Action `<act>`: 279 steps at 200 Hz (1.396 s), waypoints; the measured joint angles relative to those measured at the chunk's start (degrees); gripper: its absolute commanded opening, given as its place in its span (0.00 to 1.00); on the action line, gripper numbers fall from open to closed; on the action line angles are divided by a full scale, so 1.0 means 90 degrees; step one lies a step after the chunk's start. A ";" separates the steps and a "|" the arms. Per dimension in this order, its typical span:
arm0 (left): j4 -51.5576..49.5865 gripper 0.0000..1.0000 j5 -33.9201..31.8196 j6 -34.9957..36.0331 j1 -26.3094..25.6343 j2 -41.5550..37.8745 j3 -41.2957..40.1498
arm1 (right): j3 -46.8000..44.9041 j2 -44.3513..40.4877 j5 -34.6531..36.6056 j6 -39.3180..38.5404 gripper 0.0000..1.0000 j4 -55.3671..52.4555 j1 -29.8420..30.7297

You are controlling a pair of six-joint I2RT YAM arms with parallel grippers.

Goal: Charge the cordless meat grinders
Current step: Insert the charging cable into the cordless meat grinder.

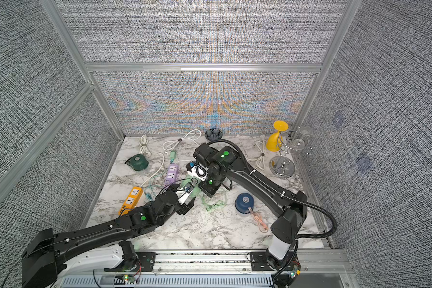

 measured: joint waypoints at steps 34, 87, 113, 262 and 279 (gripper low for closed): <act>0.0291 0.56 0.0100 -0.0126 -0.0017 0.0005 -0.0134 | -0.0005 -0.0090 -0.0073 -0.0092 0.00 -0.0056 0.0002; 0.0408 0.54 0.0413 -0.0151 -0.0036 -0.0002 -0.0163 | 0.0112 -0.0141 0.0087 -0.0143 0.00 -0.0340 0.0017; 0.0512 0.53 0.0425 -0.0160 -0.0053 0.0034 -0.0146 | 0.0350 -0.0078 0.0170 -0.0153 0.00 -0.0534 0.0029; 0.0719 0.51 0.0068 -0.0374 -0.0177 0.0384 -0.0141 | 0.1722 0.0976 -0.0129 -0.0075 0.00 -0.1639 -0.0369; 0.0702 0.51 0.0051 -0.0374 -0.0177 0.0384 -0.0180 | 0.1763 0.1049 -0.0216 -0.0073 0.00 -0.1702 -0.0352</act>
